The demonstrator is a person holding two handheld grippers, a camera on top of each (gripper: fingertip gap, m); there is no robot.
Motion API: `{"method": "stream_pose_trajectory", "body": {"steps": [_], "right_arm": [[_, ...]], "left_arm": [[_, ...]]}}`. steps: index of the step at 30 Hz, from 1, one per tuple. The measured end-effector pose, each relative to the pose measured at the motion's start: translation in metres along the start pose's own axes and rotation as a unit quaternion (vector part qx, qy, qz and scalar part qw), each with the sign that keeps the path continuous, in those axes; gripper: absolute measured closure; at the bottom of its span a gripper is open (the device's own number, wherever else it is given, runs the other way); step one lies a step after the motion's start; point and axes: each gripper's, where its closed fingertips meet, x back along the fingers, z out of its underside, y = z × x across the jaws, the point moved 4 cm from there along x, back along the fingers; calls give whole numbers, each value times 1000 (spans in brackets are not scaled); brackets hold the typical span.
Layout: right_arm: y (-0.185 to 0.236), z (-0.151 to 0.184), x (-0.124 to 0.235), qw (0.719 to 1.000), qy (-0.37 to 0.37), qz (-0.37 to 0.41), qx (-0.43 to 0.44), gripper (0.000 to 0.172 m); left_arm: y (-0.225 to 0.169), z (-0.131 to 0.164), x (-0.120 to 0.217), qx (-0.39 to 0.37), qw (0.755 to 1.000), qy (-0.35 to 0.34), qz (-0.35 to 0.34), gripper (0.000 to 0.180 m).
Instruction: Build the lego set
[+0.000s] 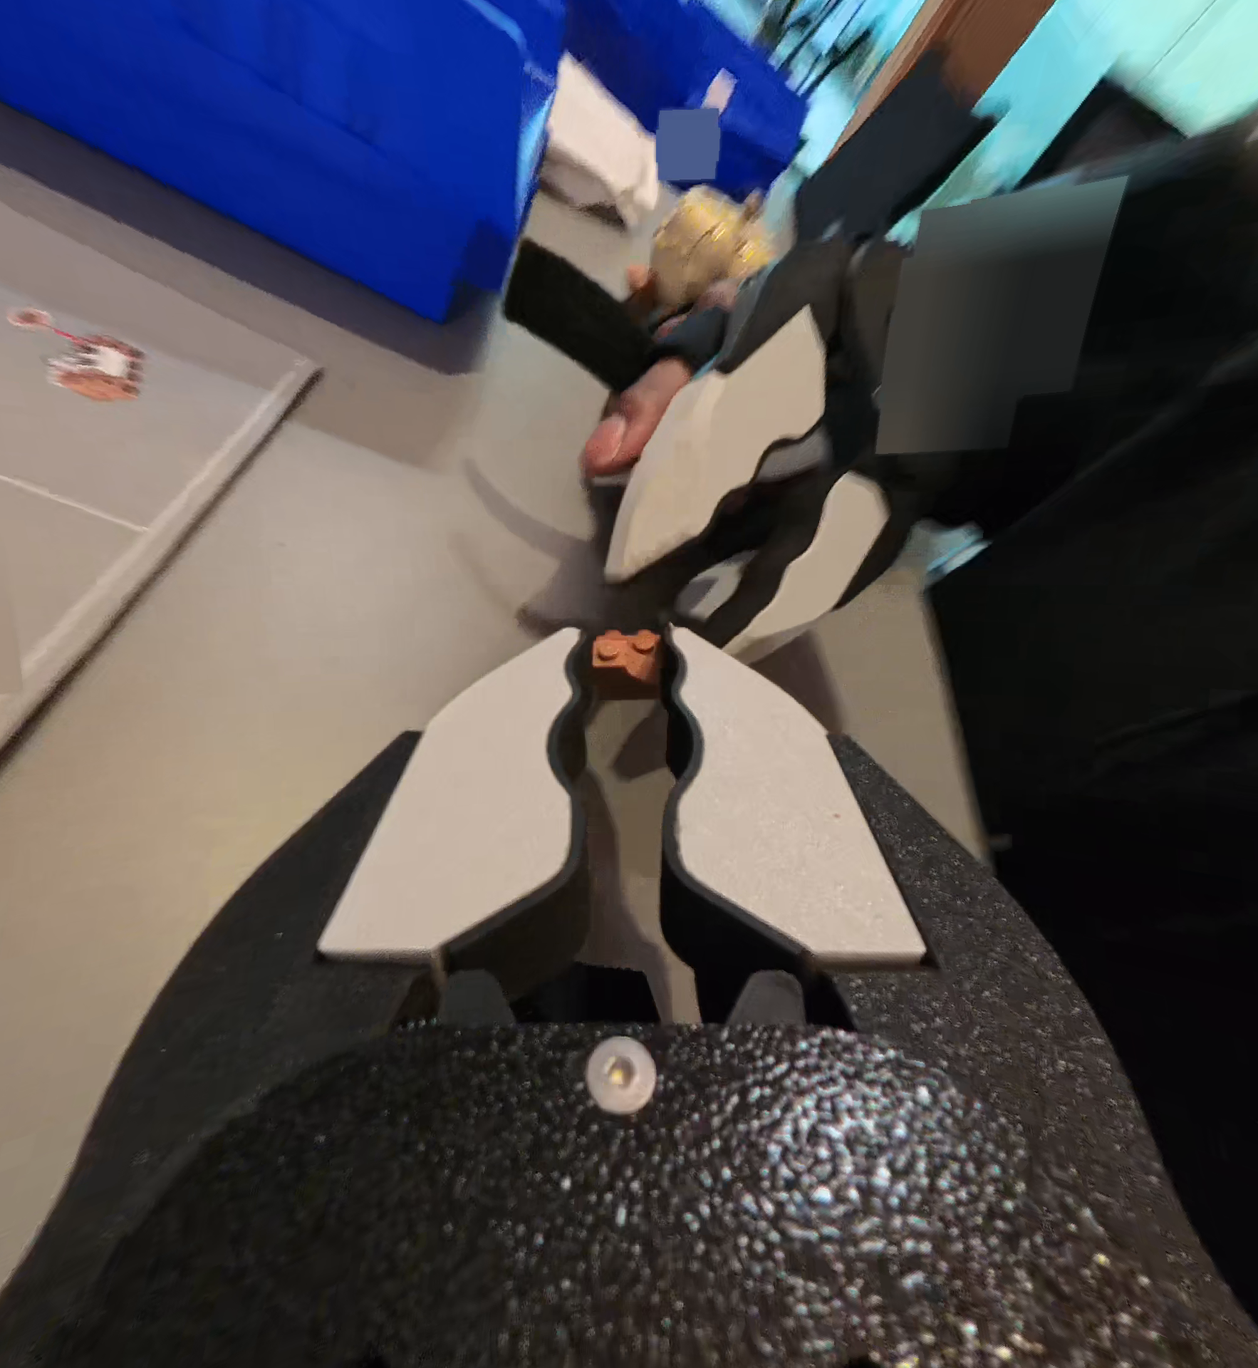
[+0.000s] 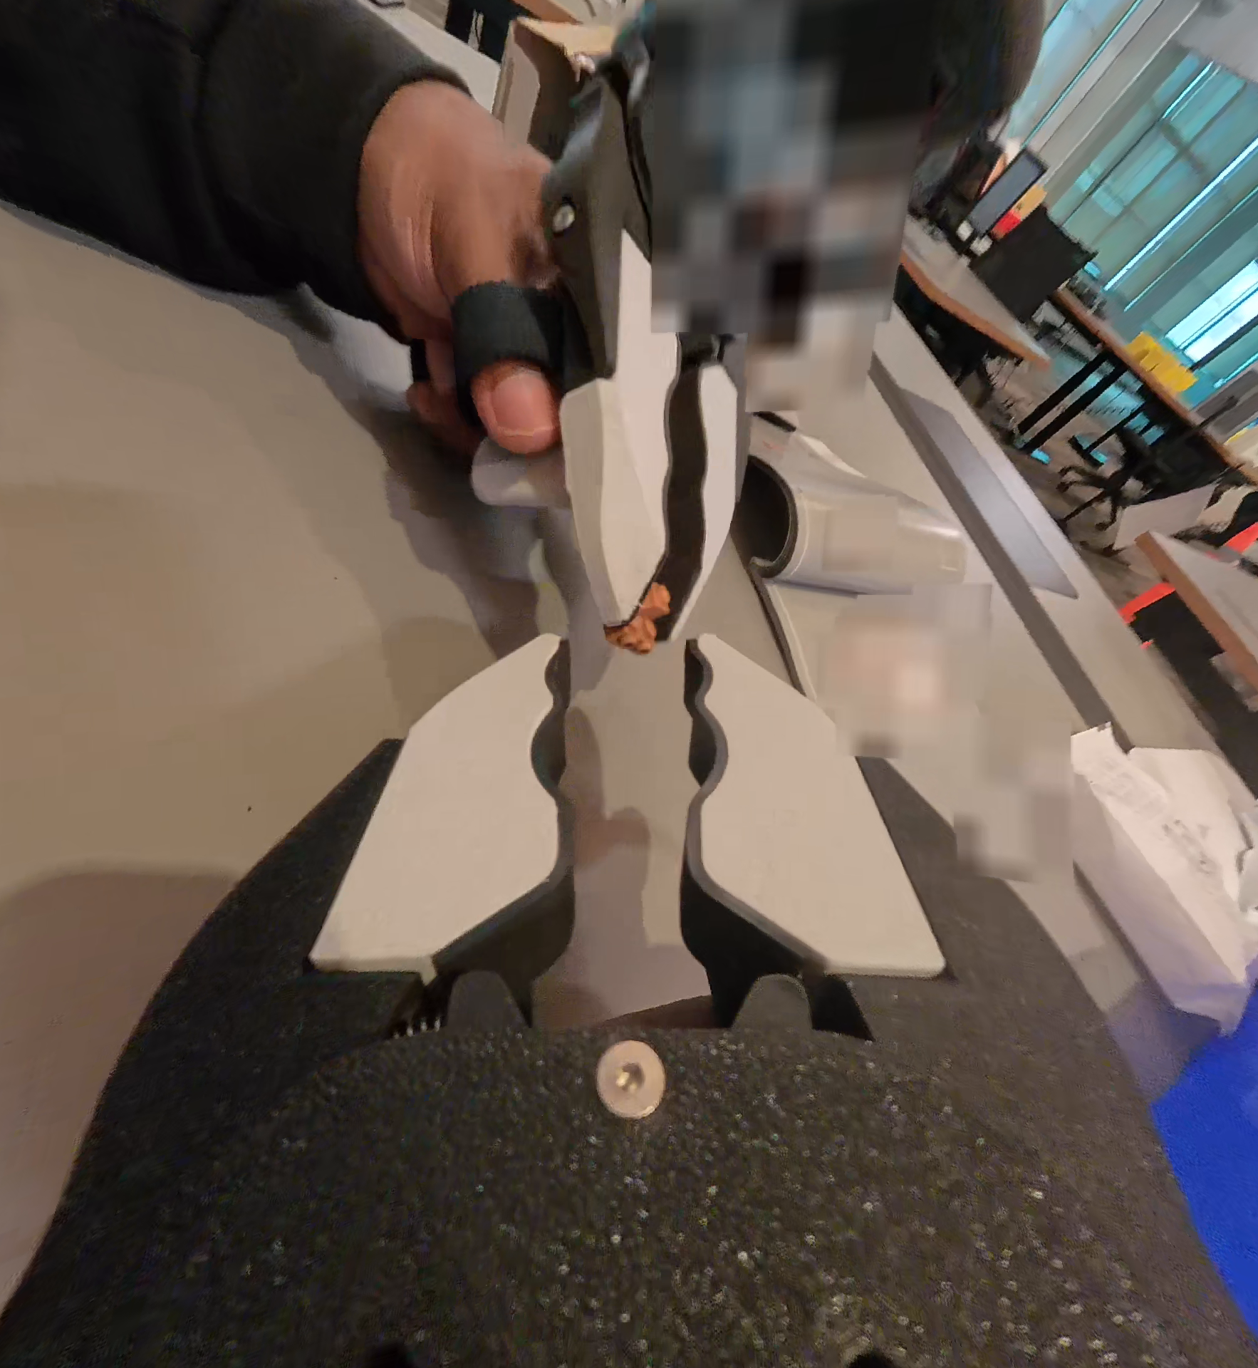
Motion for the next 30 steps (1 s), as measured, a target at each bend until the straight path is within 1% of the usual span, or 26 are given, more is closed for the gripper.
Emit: {"method": "stream_pose_trajectory", "body": {"steps": [2,4,8,12,15,17,19,22,25,27,30], "right_arm": [[-3,4,0,1000,15,-2,-14,142],[-5,7,1,999,28,-3,-26,142],[-9,13,0,998,50,5,-34,144],[-11,15,0,997,58,5,-45,145],[-15,17,1,996,58,1,-66,145],[-18,17,2,995,56,-1,-82,145],[-20,17,3,994,52,-4,-96,145],[-23,18,4,992,48,-8,-115,146],[-26,19,5,989,46,-14,-137,146],[-29,19,6,986,43,-18,-159,146],[-34,21,7,980,39,-28,-194,148]], "left_arm": [[12,8,4,-64,994,54,-71,164],[19,18,4,-115,981,107,-115,164],[19,28,-3,-147,969,155,-124,164],[19,33,-5,-162,962,177,-129,164],[17,34,-6,-169,962,178,-122,160],[17,33,-6,-171,961,177,-123,150],[18,32,-6,-190,958,173,-127,142],[14,21,-6,-229,956,130,-130,134],[11,9,-3,-275,947,78,-143,131],[10,3,-1,-284,947,47,-145,132],[10,-2,2,-277,950,19,-141,132]]}}
